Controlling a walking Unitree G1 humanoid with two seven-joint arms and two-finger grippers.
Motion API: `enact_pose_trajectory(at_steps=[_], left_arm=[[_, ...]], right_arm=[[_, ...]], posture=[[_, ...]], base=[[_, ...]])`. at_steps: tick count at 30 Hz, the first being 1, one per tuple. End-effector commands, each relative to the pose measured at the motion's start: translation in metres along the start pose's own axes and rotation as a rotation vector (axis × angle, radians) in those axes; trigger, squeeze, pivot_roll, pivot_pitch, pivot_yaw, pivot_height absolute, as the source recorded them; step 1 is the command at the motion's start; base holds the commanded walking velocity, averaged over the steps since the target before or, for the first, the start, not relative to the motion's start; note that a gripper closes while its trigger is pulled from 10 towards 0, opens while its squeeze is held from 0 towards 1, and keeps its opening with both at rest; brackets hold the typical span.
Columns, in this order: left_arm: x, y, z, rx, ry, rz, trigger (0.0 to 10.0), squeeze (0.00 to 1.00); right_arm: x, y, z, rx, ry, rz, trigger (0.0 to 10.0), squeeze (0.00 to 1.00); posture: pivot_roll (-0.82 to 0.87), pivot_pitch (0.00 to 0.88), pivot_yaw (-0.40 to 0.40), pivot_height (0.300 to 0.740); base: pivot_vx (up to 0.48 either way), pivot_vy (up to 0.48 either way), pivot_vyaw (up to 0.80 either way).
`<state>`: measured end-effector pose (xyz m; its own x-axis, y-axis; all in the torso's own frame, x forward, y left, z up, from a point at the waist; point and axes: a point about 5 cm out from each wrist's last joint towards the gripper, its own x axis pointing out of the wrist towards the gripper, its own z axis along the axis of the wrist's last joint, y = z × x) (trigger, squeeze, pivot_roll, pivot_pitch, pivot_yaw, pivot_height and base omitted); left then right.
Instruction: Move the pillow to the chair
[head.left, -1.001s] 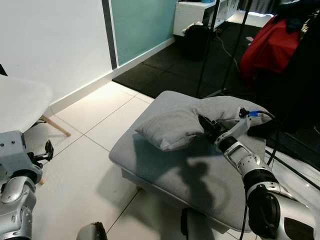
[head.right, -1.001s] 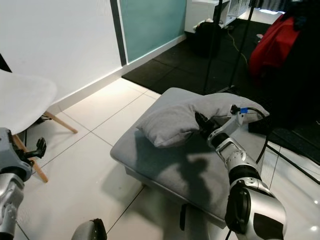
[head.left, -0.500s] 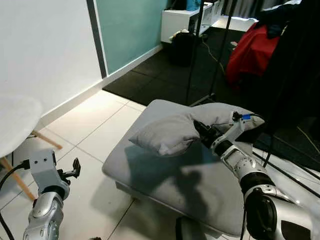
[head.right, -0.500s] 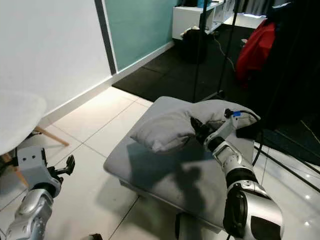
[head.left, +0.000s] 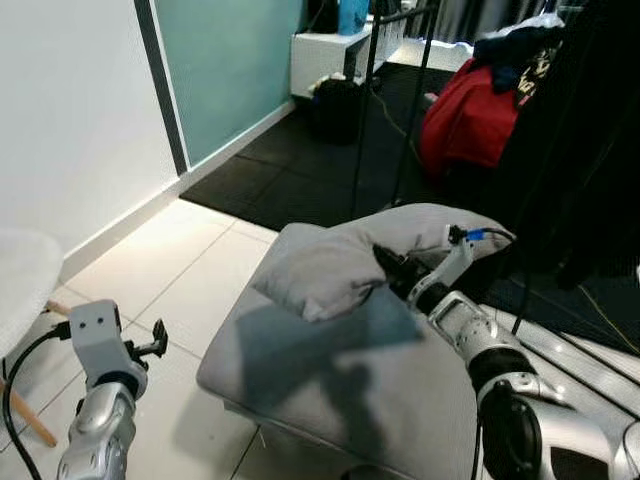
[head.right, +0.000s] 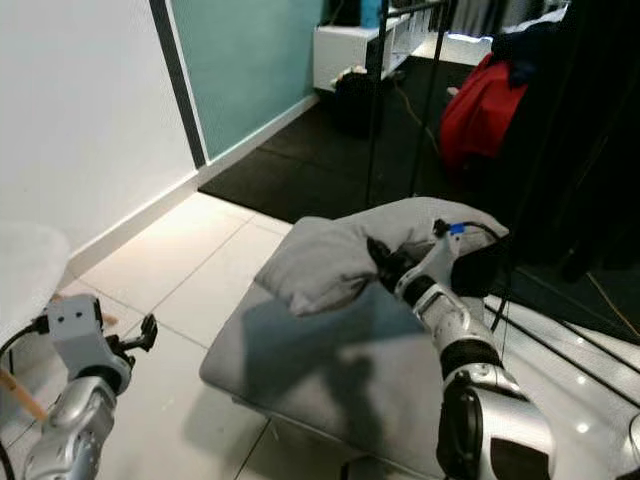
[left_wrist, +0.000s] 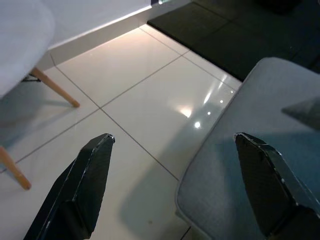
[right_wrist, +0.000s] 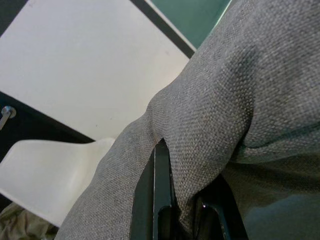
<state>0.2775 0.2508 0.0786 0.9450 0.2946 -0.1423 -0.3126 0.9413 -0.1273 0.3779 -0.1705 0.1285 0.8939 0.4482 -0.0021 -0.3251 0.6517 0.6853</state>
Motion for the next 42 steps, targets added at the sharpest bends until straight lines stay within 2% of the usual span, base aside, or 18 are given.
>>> enact_pose_trajectory(at_steps=[1, 8, 13, 17, 23, 24, 25, 26, 27, 29, 30, 42], left_arm=[[-0.002, 0.000, -0.008, 0.008, 0.024, 0.012, 10.0, 0.00], [-0.002, -0.002, -0.013, 0.011, 0.034, 0.010, 10.0, 0.00], [-0.001, -0.002, -0.014, 0.014, 0.034, 0.009, 10.0, 0.00], [-0.001, -0.003, -0.015, 0.012, 0.036, 0.008, 10.0, 0.00], [-0.001, -0.004, -0.016, 0.012, 0.038, 0.006, 10.0, 0.00], [-0.001, -0.004, -0.018, 0.012, 0.042, 0.005, 10.0, 0.00], [-0.001, -0.004, -0.018, 0.012, 0.042, 0.005, 10.0, 0.00], [-0.001, -0.004, -0.018, 0.014, 0.044, 0.005, 10.0, 0.00], [-0.001, -0.004, -0.018, 0.014, 0.044, 0.005, 10.0, 0.00], [-0.001, -0.003, -0.019, 0.020, 0.043, 0.001, 10.0, 0.00], [-0.002, -0.003, -0.019, 0.028, 0.038, -0.010, 10.0, 0.00], [-0.005, -0.006, -0.022, 0.010, 0.047, -0.043, 10.0, 0.00]], right_arm=[[0.004, 0.009, 0.005, -0.036, -0.012, 0.063, 0.0, 0.00], [0.003, 0.009, -0.005, -0.042, 0.024, 0.075, 0.0, 0.00], [0.004, 0.013, -0.013, -0.119, 0.075, 0.107, 0.0, 0.00], [0.006, 0.016, -0.017, -0.130, 0.083, 0.116, 0.0, 0.00], [0.006, 0.017, -0.018, -0.131, 0.086, 0.117, 0.0, 0.00], [0.005, 0.009, -0.016, -0.170, 0.062, 0.027, 0.9, 0.00], [0.005, 0.009, -0.016, -0.170, 0.062, 0.027, 0.9, 0.00], [0.002, 0.001, -0.015, -0.221, 0.053, -0.057, 10.0, 0.00], [0.002, 0.001, -0.015, -0.221, 0.053, -0.057, 10.0, 0.00], [-0.006, -0.010, -0.013, -0.244, 0.041, -0.117, 10.0, 0.00], [-0.010, -0.012, -0.015, -0.239, 0.062, -0.086, 10.0, 0.00], [-0.006, -0.002, -0.025, -0.268, 0.090, 0.005, 10.0, 0.00]], posture=[[-0.14, 0.000, -0.042, 0.660], [-0.14, 0.000, -0.044, 0.690], [-0.14, 0.000, -0.046, 0.715], [-0.14, 0.000, -0.047, 0.735], [-0.14, 0.000, -0.047, 0.740], [-0.13, 0.000, -0.049, 0.740], [-0.13, 0.000, -0.049, 0.740], [-0.13, 0.000, -0.048, 0.740], [-0.13, 0.000, -0.048, 0.740], [-0.13, 0.000, -0.049, 0.740], [-0.13, 0.000, -0.045, 0.740], [-0.13, 0.000, -0.041, 0.740]], base=[[0.000, 0.000, 0.00], [0.000, 0.000, 0.00], [0.000, 0.000, 0.00], [0.000, 0.000, 0.00], [0.000, 0.000, 0.00], [0.000, 0.000, 0.00], [0.000, 0.000, 0.00], [0.000, 0.000, 0.00], [0.000, 0.000, 0.00], [0.000, 0.000, 0.00], [0.000, 0.000, 0.80], [0.000, 0.000, 0.80]])
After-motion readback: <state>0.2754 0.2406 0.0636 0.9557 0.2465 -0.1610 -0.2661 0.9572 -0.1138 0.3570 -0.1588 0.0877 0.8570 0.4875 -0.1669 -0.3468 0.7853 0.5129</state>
